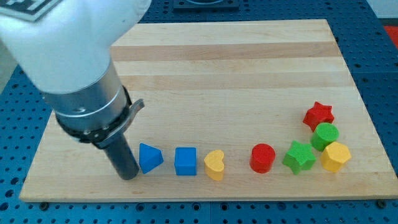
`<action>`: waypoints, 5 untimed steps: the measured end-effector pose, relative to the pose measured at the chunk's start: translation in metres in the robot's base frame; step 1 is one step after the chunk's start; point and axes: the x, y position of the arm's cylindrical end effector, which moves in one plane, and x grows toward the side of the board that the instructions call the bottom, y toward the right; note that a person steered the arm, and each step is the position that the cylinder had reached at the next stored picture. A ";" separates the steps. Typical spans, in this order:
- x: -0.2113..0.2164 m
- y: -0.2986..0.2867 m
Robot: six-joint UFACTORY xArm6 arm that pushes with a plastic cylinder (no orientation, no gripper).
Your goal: Move the blue triangle parallel left to the red star
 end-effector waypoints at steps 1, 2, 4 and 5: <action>-0.009 0.018; -0.016 0.030; -0.036 0.059; -0.046 0.084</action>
